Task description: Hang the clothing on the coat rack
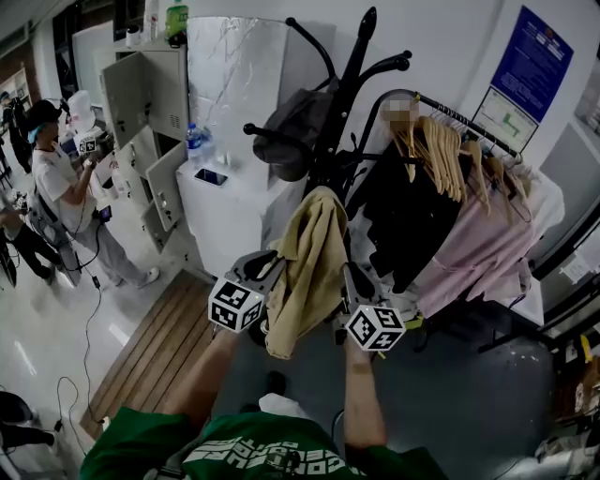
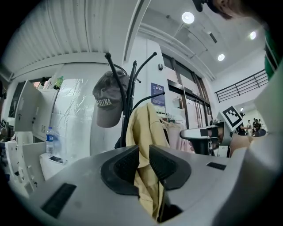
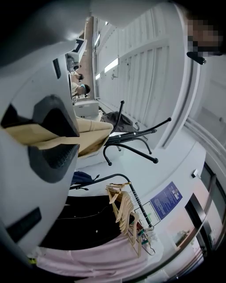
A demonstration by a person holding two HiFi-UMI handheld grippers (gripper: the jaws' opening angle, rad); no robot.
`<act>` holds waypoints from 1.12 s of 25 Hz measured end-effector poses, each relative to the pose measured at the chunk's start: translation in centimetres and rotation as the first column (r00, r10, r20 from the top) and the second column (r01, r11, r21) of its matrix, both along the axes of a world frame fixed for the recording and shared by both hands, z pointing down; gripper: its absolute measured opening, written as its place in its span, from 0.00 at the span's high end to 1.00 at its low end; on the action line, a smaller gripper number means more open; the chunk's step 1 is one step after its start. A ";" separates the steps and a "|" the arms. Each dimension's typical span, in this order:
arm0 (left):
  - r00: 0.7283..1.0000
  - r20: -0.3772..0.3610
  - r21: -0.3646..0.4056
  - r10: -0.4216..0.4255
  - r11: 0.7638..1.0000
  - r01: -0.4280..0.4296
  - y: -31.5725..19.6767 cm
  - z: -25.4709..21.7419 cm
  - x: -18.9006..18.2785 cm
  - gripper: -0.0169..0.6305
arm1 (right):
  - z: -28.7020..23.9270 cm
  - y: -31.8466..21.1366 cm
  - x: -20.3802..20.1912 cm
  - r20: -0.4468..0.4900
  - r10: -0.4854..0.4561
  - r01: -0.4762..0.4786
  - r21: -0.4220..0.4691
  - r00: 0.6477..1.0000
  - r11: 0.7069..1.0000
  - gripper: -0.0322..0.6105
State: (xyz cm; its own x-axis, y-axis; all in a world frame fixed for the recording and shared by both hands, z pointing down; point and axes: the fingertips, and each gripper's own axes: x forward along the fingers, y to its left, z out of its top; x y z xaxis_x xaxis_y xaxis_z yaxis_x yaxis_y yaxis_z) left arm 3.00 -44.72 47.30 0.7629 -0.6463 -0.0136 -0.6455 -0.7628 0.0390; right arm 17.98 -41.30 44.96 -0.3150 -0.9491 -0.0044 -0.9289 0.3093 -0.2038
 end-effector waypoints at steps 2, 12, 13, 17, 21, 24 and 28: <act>1.000 -0.009 0.000 0.006 1.000 -0.006 1.1 0.0 -0.4 0.88 | 0.5 1.0 -0.4 0.005 0.002 -0.002 -0.007 1.000 1.000 0.88; 1.000 -0.023 -0.043 0.019 0.999 -0.020 5.7 1.5 -2.9 0.97 | 2.9 6.0 -3.9 -0.001 -0.028 0.028 -0.042 1.000 0.999 0.94; 1.000 -0.026 -0.054 0.016 0.998 -0.018 6.1 1.8 -3.2 0.97 | 3.2 6.4 -4.2 -0.001 -0.030 0.029 -0.046 1.000 0.998 0.94; 0.998 -0.062 -0.095 -0.003 0.996 -0.003 7.5 2.5 -4.2 0.97 | 4.4 8.0 -4.6 0.001 -0.024 0.024 -0.064 1.000 0.998 0.94; 0.993 -0.115 -0.116 -0.026 0.993 0.012 8.6 2.6 -5.0 0.97 | 5.2 9.0 -5.0 0.009 -0.017 0.018 -0.075 1.000 0.997 0.94; 0.992 -0.123 -0.113 -0.033 0.993 0.019 9.4 2.7 -5.5 0.97 | 5.3 9.9 -5.1 0.016 -0.011 0.012 -0.059 1.000 0.998 0.94; 0.994 -0.106 -0.102 -0.033 0.995 0.022 10.7 3.2 -5.7 0.97 | 5.8 10.9 -4.8 0.012 -0.003 0.004 -0.054 1.000 0.999 0.94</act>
